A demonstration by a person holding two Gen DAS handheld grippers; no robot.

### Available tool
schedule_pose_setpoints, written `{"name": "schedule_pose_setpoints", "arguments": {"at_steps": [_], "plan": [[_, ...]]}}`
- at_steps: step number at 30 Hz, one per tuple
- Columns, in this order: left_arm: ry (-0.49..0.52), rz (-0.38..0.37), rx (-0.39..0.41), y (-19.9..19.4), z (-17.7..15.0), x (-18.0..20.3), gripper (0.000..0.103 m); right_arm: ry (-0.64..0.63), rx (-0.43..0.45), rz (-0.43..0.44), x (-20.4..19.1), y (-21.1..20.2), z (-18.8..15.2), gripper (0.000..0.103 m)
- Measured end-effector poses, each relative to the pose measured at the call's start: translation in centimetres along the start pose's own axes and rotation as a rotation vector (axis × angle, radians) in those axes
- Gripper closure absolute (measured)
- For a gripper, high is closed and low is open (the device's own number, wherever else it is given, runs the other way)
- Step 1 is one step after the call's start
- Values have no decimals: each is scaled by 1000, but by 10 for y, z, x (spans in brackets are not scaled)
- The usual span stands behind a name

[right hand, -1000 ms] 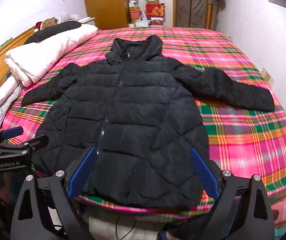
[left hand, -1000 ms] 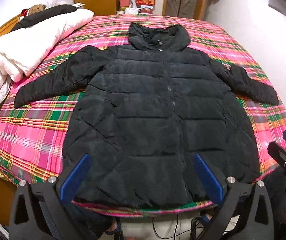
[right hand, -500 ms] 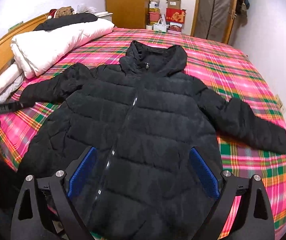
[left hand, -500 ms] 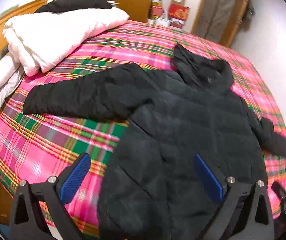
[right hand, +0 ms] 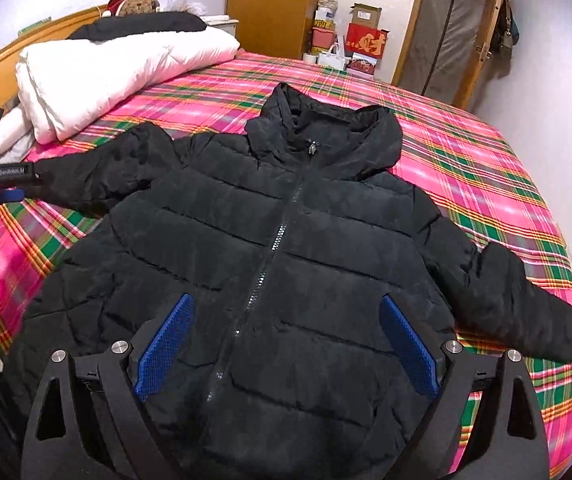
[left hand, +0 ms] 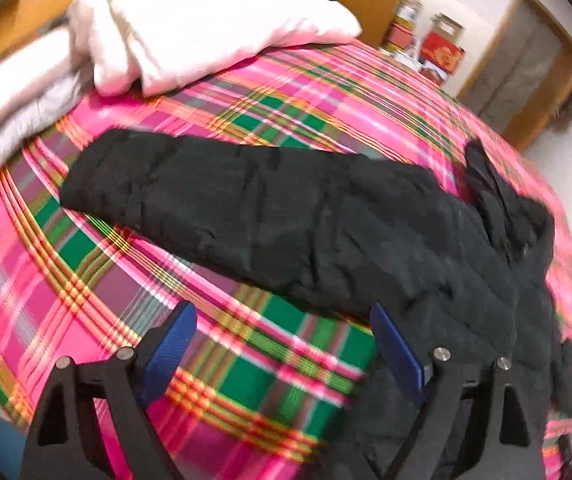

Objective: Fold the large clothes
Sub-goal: 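Grasp the jacket sleeve with the left tool and fold it across the body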

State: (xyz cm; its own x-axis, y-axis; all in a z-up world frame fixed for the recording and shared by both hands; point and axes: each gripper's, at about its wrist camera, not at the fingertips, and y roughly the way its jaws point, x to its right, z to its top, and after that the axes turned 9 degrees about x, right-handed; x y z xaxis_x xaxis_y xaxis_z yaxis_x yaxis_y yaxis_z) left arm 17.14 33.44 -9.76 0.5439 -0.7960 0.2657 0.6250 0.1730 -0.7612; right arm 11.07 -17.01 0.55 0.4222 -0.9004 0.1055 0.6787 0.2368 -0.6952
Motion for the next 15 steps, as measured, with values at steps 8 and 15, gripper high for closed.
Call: {"name": "schedule_pose_setpoints", "arguments": {"at_steps": [8,15], "plan": [[-217,62,17,57,23,-74,27,18,-63,9,2,31,-11,10],[-354,73,70,89,30,-115,28,46,-104,-1,12,47,-21,10]]}}
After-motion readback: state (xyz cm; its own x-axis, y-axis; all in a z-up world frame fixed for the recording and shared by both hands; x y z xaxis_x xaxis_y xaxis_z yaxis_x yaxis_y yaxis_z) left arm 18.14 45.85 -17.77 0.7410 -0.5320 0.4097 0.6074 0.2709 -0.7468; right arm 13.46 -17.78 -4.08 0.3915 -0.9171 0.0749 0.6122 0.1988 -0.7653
